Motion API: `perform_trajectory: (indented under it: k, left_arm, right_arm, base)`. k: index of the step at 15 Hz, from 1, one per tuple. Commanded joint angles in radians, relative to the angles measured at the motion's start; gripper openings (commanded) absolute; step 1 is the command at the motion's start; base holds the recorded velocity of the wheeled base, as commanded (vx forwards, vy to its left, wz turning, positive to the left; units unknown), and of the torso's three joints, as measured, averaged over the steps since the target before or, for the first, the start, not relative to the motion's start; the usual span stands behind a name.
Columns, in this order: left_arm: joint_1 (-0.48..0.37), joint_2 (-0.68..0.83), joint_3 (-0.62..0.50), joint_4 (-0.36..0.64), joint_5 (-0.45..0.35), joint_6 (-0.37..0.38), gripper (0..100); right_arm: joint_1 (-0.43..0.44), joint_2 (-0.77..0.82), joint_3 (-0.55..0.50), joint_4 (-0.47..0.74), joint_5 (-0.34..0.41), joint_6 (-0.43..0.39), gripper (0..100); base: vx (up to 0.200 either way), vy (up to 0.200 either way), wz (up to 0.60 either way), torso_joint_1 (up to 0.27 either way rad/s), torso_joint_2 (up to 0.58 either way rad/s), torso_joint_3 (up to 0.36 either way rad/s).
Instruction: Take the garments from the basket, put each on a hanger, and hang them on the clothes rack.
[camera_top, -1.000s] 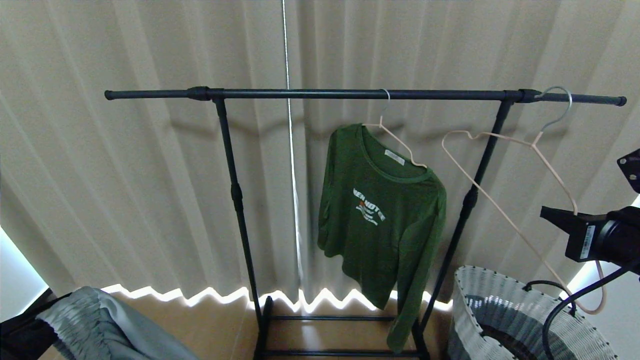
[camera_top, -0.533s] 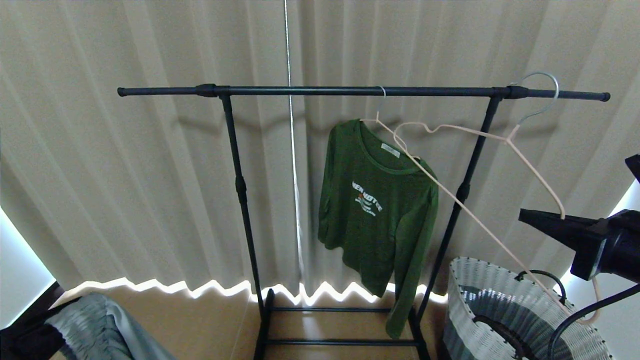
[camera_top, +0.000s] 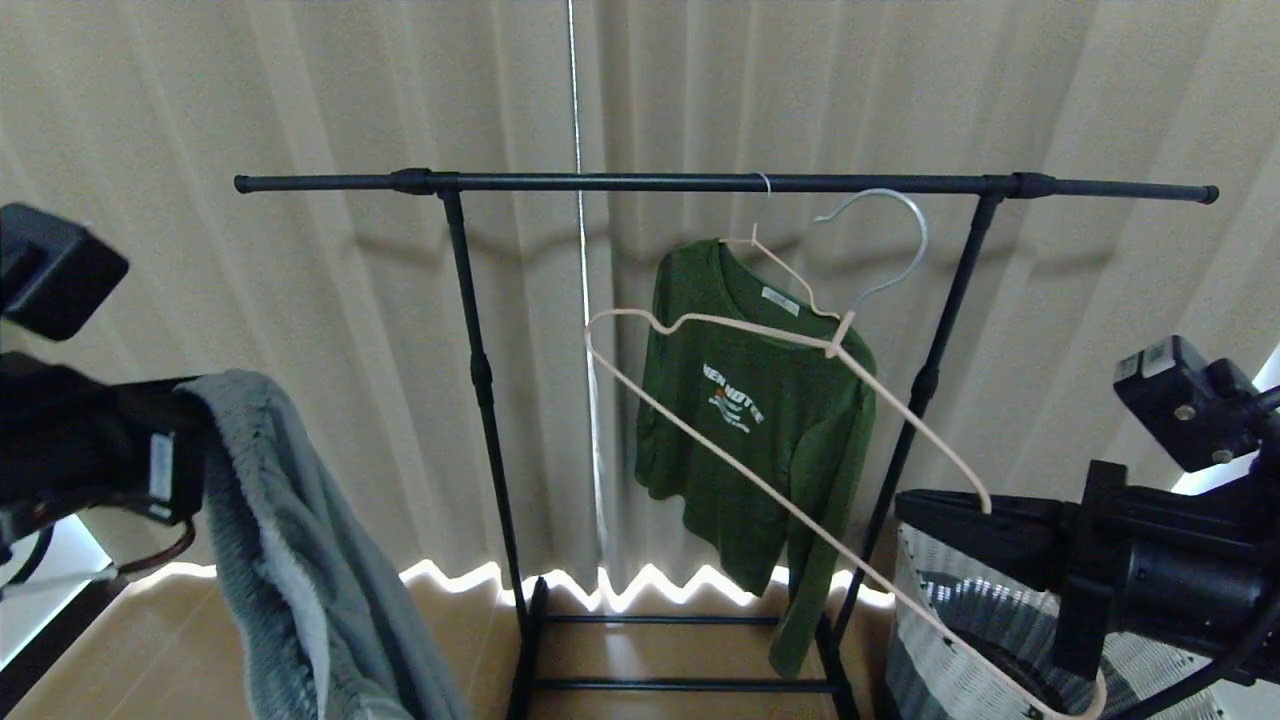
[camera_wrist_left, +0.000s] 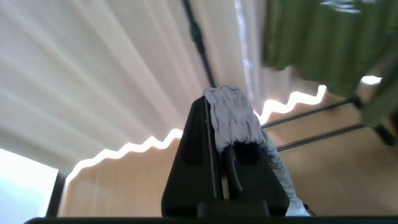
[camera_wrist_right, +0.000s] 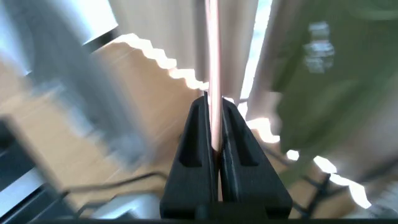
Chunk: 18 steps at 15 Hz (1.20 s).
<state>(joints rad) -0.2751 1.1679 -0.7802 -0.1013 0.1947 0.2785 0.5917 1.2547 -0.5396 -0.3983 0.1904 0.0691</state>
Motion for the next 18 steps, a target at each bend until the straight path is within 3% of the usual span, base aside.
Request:
perform_trajectory:
  k: [1, 7, 11, 15, 18]
  left_arm:
    - [-0.045, 0.288, -0.234, 0.054, 0.1, -0.048, 0]
    - [-0.119, 0.475, -0.488, 0.146, 0.273, -0.239, 0]
    - [-0.145, 0.48, -0.488, 0.14, 0.273, -0.248, 0]
    - [-0.174, 0.48, -0.487, 0.133, 0.348, -0.271, 0]
    - [-0.141, 0.498, -0.49, 0.132, 0.351, -0.269, 0]
  right_arm:
    - [0.077, 0.057, -0.003, -0.002, 0.0, 0.004, 0]
    - [0.231, 0.115, -0.034, -0.066, -0.002, 0.08, 0]
    - [0.261, 0.157, -0.069, -0.066, -0.008, 0.107, 0]
    - [0.26, 0.261, -0.157, -0.068, -0.086, 0.116, 0]
    - [0.261, 0.216, -0.157, -0.066, -0.086, 0.172, 0]
  base:
    - [0.0, 0.0, 0.0, 0.0, 0.0, 0.0]
    - [0.0, 0.0, 0.0, 0.0, 0.0, 0.0]
    - [0.0, 0.0, 0.0, 0.0, 0.0, 0.0]
    - [0.0, 0.0, 0.0, 0.0, 0.0, 0.0]
    - [0.0, 0.0, 0.0, 0.0, 0.0, 0.0]
